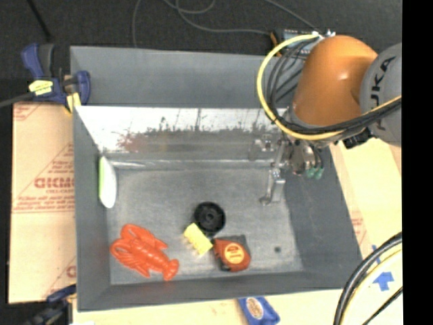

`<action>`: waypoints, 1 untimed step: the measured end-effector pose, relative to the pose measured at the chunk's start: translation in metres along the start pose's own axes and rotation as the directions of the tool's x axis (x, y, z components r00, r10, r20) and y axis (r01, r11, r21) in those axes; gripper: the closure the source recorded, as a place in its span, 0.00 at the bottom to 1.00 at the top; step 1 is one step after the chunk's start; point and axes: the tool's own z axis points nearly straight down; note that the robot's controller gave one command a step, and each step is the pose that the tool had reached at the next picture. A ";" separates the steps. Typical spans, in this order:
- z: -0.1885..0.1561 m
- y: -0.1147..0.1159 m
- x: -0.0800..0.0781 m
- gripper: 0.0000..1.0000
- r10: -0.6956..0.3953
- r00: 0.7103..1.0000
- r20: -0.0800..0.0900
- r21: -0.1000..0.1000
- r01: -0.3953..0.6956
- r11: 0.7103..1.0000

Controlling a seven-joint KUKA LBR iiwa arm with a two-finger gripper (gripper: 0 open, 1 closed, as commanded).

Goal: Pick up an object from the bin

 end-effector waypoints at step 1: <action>-0.005 0.000 -0.001 0.00 -0.001 1.000 0.008 0.001 0.001 1.000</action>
Offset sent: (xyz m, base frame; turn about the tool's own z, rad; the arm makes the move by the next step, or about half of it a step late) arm -0.0199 0.0875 -0.1498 0.0185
